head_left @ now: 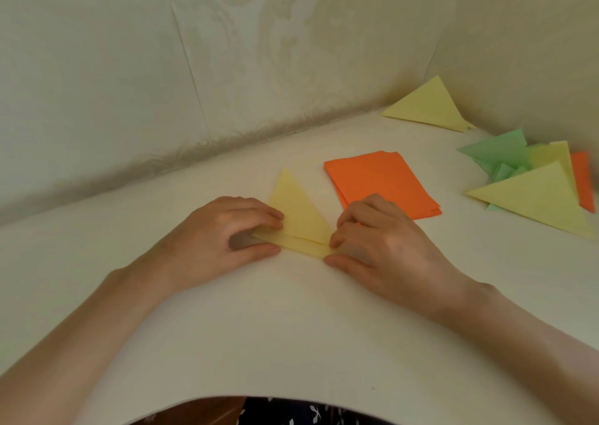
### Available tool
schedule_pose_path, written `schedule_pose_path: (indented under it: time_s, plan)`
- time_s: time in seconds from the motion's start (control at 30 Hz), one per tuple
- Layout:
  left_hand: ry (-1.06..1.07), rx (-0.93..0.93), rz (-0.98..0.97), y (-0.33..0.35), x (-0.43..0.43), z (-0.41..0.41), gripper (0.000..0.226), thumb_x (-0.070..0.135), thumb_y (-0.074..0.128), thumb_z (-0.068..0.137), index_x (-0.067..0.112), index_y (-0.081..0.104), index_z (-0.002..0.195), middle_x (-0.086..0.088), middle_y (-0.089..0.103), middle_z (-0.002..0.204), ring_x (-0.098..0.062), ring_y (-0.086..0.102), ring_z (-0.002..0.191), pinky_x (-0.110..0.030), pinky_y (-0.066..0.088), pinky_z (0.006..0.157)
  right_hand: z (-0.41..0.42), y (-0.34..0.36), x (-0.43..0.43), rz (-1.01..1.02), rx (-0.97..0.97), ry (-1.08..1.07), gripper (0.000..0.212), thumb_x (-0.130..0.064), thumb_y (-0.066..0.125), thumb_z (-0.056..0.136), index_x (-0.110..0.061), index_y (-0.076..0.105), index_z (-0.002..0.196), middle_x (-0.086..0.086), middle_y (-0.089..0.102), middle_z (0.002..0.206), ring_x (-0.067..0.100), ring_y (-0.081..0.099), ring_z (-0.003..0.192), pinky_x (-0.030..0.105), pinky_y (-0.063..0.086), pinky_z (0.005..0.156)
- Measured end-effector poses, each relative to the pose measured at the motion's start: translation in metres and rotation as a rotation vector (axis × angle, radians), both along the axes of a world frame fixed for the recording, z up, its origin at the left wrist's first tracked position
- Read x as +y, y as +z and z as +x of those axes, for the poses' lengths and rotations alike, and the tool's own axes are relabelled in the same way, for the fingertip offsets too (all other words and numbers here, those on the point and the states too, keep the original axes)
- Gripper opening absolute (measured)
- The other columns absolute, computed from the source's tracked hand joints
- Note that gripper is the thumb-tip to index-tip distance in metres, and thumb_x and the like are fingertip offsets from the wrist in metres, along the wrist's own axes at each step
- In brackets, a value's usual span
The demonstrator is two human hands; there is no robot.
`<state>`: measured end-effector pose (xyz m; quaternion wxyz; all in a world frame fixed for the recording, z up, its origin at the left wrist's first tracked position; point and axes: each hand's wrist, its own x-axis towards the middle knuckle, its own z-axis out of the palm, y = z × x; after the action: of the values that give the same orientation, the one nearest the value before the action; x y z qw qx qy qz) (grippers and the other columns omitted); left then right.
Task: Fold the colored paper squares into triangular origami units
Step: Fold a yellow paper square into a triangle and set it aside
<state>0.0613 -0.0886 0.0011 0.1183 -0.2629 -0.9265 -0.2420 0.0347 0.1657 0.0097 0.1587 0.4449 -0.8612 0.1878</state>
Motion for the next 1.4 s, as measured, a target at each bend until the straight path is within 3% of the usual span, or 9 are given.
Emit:
schedule_pose_path:
  time_s: [0.2, 0.3, 0.5, 0.67, 0.77, 0.9, 1.0, 1.17, 1.4]
  plan:
    - [0.005, 0.024, 0.034, -0.001, 0.001, -0.001, 0.037, 0.059, 0.048, 0.085, 0.026, 0.063, 0.091, 0.016, 0.064, 0.109, -0.001, 0.056, 0.097, -0.025, 0.041, 0.088, -0.001, -0.003, 0.000, 0.016, 0.061, -0.009, 0.027, -0.027, 0.050, 0.092, -0.009, 0.066, 0.080, 0.003, 0.059, 0.082, 0.026, 0.053, 0.077, 0.038, 0.046, 0.065]
    - [0.009, -0.010, 0.099, -0.003, 0.003, -0.003, 0.029, 0.048, 0.051, 0.086, 0.022, 0.064, 0.089, 0.018, 0.063, 0.104, -0.001, 0.057, 0.096, -0.028, 0.043, 0.085, -0.002, -0.006, -0.003, -0.059, -0.039, -0.052, 0.027, -0.026, 0.048, 0.091, -0.009, 0.064, 0.078, 0.002, 0.056, 0.079, 0.023, 0.048, 0.077, 0.034, 0.042, 0.068]
    - [0.106, -0.126, 0.267, -0.003, 0.011, -0.007, 0.029, 0.047, 0.055, 0.083, 0.020, 0.062, 0.076, 0.013, 0.060, 0.092, -0.003, 0.057, 0.086, -0.013, 0.041, 0.075, -0.001, -0.013, -0.011, -0.141, -0.163, -0.229, 0.032, -0.036, 0.039, 0.086, -0.014, 0.055, 0.069, -0.004, 0.047, 0.073, 0.019, 0.040, 0.073, 0.026, 0.032, 0.066]
    - [0.309, 0.048, 0.013, -0.010, 0.018, -0.014, 0.046, 0.062, 0.046, 0.079, 0.017, 0.054, 0.073, 0.007, 0.045, 0.084, -0.016, 0.044, 0.075, -0.031, 0.035, 0.068, 0.000, -0.017, -0.016, -0.110, -0.076, -0.295, 0.030, -0.033, 0.040, 0.082, -0.012, 0.053, 0.065, 0.001, 0.049, 0.071, 0.022, 0.042, 0.073, 0.039, 0.043, 0.063]
    - [0.375, 0.026, 0.004, -0.007, 0.017, -0.011, 0.040, 0.059, 0.050, 0.080, 0.018, 0.051, 0.078, 0.005, 0.046, 0.087, -0.017, 0.042, 0.079, -0.032, 0.031, 0.072, -0.001, -0.018, -0.016, -0.070, -0.031, -0.338, 0.028, -0.035, 0.040, 0.080, -0.013, 0.053, 0.069, 0.003, 0.049, 0.074, 0.025, 0.043, 0.075, 0.036, 0.040, 0.064]
    - [0.134, 0.090, -0.031, -0.004, 0.018, -0.008, 0.018, 0.032, 0.046, 0.089, 0.026, 0.054, 0.103, 0.005, 0.056, 0.106, -0.018, 0.051, 0.097, -0.030, 0.033, 0.082, -0.003, -0.018, -0.013, -0.045, -0.049, -0.317, 0.026, -0.033, 0.037, 0.081, -0.014, 0.054, 0.081, 0.003, 0.050, 0.082, 0.023, 0.040, 0.078, 0.037, 0.039, 0.068]
    - [-0.098, 0.193, -0.170, -0.006, 0.017, -0.001, 0.038, 0.006, 0.040, 0.083, 0.024, 0.063, 0.108, 0.000, 0.065, 0.112, -0.012, 0.054, 0.101, -0.032, 0.033, 0.094, -0.007, -0.014, -0.008, -0.046, -0.066, -0.160, 0.026, -0.024, 0.040, 0.084, -0.016, 0.060, 0.097, 0.003, 0.052, 0.094, 0.020, 0.039, 0.087, 0.035, 0.039, 0.078]
    - [-0.118, 0.194, -0.216, -0.002, 0.015, 0.015, 0.036, 0.012, 0.041, 0.087, 0.009, 0.069, 0.109, -0.003, 0.068, 0.110, -0.014, 0.055, 0.096, -0.031, 0.039, 0.091, -0.009, -0.010, -0.002, 0.052, 0.136, 0.105, 0.044, 0.011, 0.055, 0.072, -0.014, 0.070, 0.105, 0.009, 0.061, 0.098, 0.027, 0.048, 0.094, 0.034, 0.036, 0.092]
    - [-0.153, 0.184, -0.413, 0.007, 0.011, 0.017, 0.040, 0.016, 0.039, 0.088, 0.012, 0.065, 0.118, -0.003, 0.063, 0.115, -0.021, 0.061, 0.090, -0.031, 0.038, 0.089, -0.007, -0.010, 0.002, 0.236, 0.258, 0.087, 0.068, 0.016, 0.059, 0.058, -0.018, 0.066, 0.117, 0.010, 0.063, 0.099, 0.028, 0.056, 0.095, 0.051, 0.025, 0.105]
